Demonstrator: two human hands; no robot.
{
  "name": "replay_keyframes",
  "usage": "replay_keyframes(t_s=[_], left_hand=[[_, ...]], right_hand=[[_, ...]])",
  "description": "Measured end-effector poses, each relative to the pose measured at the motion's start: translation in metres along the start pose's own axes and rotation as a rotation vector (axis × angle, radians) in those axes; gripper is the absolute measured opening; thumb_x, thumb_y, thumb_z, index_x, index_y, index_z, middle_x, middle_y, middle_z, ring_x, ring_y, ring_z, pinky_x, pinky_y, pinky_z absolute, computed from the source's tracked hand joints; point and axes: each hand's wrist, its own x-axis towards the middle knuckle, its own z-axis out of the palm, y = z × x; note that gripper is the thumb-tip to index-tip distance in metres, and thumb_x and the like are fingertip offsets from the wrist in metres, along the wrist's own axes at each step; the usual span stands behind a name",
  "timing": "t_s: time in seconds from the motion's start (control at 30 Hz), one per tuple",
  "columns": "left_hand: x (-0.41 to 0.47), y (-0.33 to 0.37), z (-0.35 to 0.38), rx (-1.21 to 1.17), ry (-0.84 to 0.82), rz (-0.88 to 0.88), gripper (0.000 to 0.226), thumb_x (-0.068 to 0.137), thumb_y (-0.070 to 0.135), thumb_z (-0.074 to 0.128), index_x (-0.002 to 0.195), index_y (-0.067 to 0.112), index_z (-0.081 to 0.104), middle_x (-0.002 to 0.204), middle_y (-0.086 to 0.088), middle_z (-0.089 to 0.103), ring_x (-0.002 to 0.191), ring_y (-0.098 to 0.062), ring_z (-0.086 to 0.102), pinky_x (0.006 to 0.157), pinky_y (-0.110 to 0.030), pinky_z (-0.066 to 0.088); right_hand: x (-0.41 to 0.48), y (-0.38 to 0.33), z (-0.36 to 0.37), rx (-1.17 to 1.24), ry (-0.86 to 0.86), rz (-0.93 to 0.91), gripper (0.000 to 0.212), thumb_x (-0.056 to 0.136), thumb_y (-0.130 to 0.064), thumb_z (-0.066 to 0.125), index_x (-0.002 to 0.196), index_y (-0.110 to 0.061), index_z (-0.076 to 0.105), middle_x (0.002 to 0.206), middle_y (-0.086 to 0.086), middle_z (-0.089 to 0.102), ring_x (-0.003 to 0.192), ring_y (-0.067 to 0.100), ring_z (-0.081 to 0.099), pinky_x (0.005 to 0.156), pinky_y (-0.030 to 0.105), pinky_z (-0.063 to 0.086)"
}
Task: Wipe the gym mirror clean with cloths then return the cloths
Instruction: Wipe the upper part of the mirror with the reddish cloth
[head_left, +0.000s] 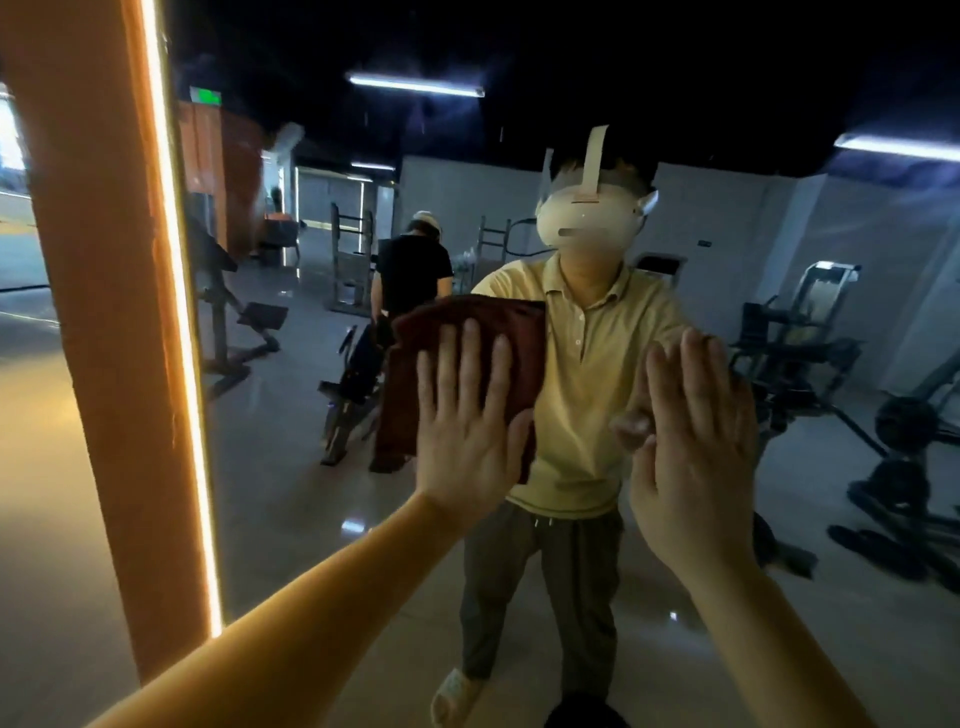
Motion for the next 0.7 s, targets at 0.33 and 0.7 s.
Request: replay_keyframes(t_s=[0.33, 0.7], left_hand=[[-0.032, -0.065, -0.012, 0.051, -0.234, 0.510, 0.065, 0.109, 0.047, 0.039, 0.164, 0.017, 0.025, 0.170, -0.015, 0.016, 0.158, -0.034, 0.017, 0.129, -0.055, 0.016], [-0.033, -0.049, -0.006, -0.003, -0.070, 0.085, 0.077, 0.107, 0.048, 0.037, 0.168, 0.011, 0.008, 0.174, -0.017, -0.004, 0.161, -0.040, -0.002, 0.129, -0.061, -0.001]], right_hand=[[0.002, -0.007, 0.008, -0.089, 0.004, 0.078, 0.076, 0.095, -0.022, 0.038, 0.167, -0.017, 0.014, 0.175, 0.009, 0.002, 0.162, 0.027, -0.001, 0.128, 0.059, 0.013], [0.001, -0.019, 0.006, -0.099, -0.034, 0.134, 0.083, 0.093, -0.015, 0.041, 0.168, -0.017, 0.005, 0.175, 0.011, -0.002, 0.162, 0.029, -0.004, 0.128, 0.059, 0.013]])
